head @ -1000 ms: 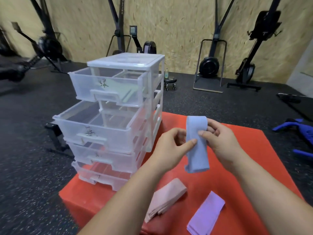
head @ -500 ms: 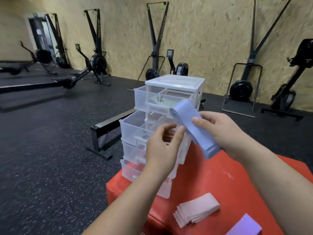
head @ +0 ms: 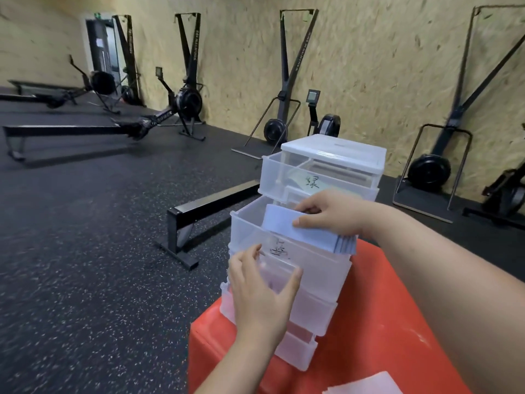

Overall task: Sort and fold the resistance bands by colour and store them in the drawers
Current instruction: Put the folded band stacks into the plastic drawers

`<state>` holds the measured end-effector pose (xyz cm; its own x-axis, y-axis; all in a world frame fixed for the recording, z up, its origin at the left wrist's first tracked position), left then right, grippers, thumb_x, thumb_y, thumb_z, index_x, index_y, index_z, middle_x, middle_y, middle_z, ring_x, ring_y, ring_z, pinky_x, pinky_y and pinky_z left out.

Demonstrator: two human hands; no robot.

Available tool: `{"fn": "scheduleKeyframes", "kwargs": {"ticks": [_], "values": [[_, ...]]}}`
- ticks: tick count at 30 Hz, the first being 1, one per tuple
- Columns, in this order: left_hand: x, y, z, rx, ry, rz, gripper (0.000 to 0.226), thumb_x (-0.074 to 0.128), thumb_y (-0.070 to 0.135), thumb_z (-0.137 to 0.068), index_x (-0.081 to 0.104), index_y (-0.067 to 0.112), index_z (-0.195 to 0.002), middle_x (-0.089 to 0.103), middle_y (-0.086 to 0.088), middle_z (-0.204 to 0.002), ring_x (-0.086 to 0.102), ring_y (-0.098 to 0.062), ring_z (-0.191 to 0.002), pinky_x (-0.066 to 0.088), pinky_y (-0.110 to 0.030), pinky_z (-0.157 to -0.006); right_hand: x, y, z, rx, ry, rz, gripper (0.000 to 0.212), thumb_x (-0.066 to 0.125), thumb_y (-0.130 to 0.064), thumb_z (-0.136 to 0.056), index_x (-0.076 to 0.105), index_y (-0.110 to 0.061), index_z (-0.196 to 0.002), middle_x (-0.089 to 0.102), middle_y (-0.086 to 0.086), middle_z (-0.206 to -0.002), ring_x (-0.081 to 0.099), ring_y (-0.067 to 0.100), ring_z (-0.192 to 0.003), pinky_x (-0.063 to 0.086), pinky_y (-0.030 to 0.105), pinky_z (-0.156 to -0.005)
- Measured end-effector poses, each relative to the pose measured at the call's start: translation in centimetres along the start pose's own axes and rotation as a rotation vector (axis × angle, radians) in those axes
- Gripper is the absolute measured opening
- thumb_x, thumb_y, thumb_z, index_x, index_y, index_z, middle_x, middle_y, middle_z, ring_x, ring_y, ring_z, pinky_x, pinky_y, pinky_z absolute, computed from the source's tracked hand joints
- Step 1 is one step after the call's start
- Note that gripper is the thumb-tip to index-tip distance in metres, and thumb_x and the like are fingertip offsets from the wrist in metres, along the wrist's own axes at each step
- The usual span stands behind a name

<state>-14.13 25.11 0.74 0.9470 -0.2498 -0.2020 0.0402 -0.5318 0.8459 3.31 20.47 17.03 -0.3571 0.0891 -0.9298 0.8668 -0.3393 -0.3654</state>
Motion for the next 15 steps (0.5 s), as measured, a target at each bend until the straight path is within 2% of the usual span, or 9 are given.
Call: {"fn": "scheduleKeyframes", "kwargs": {"ticks": [1,4,7,10,13,15], "values": [[0.1,-0.1,-0.1,0.006,0.007,-0.009,0.088,0.075,0.071,-0.078,0.043,0.026,-0.146,0.035,0.011,-0.132,0.043,-0.014,-0.127,0.040,-0.039,-0.110,-0.1,0.4,-0.4,-0.001,-0.012,-0.026,0.015,0.068,-0.046,-0.096,0.077,-0.039,-0.106,0.076,-0.019,-0.091,0.065,-0.001,-0.082,0.046,0.011,-0.069],[0.6,-0.1,-0.2,-0.019,0.016,-0.004,0.091,0.080,0.069,-0.076,0.041,0.026,-0.147,0.036,0.008,-0.135,0.042,-0.017,-0.131,0.037,-0.037,-0.113,-0.5,1.7,-1.6,0.018,-0.007,-0.045,0.020,0.067,-0.048,-0.096,0.077,-0.041,-0.112,0.076,-0.018,-0.092,0.068,0.008,-0.089,0.051,0.028,-0.080],[1.2,-0.1,-0.2,-0.031,0.028,0.022,0.093,0.084,0.065,-0.076,0.041,0.026,-0.148,0.033,0.010,-0.136,0.041,-0.014,-0.133,0.037,-0.039,-0.116,-0.1,2.2,-2.6,0.022,0.022,-0.043,0.013,0.067,-0.047,-0.097,0.076,-0.047,-0.107,0.076,-0.016,-0.097,0.069,0.010,-0.093,0.053,0.031,-0.083],[1.5,-0.3,-0.2,-0.048,0.018,0.032,0.094,0.082,0.068,-0.075,0.039,0.029,-0.149,0.032,0.013,-0.137,0.040,-0.014,-0.136,0.037,-0.041,-0.118,2.0,2.5,-3.2,0.059,-0.030,-0.101,0.021,0.066,-0.053,-0.095,0.076,-0.041,-0.109,0.075,-0.015,-0.104,0.069,0.013,-0.102,0.053,0.036,-0.094],[1.6,-0.3,0.0,-0.053,0.011,0.013,0.095,0.082,0.070,-0.075,0.039,0.030,-0.150,0.033,0.011,-0.138,0.041,-0.015,-0.137,0.038,-0.043,-0.118,4.3,3.2,-4.0,0.091,-0.128,0.052,0.029,0.062,-0.060,-0.093,0.074,-0.036,-0.102,0.073,-0.007,-0.108,0.066,0.021,-0.107,0.050,0.043,-0.102],[1.6,-0.3,0.0,-0.056,0.005,-0.002,0.096,0.082,0.070,-0.075,0.039,0.030,-0.150,0.033,0.010,-0.139,0.042,-0.016,-0.137,0.039,-0.044,-0.117,5.3,3.6,-4.5,0.127,-0.195,0.219,0.028,0.055,-0.064,-0.094,0.064,-0.039,-0.085,0.067,-0.006,-0.099,0.063,0.026,-0.103,0.049,0.044,-0.099]]}}
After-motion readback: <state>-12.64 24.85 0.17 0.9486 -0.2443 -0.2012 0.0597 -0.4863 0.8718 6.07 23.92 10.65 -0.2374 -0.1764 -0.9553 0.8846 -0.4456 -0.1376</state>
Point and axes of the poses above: each hand's wrist, its own z-axis away from the middle knuckle, its own x-axis out of the palm, y = z × x, the point moved 5 cm from there along -z, towards the middle knuckle
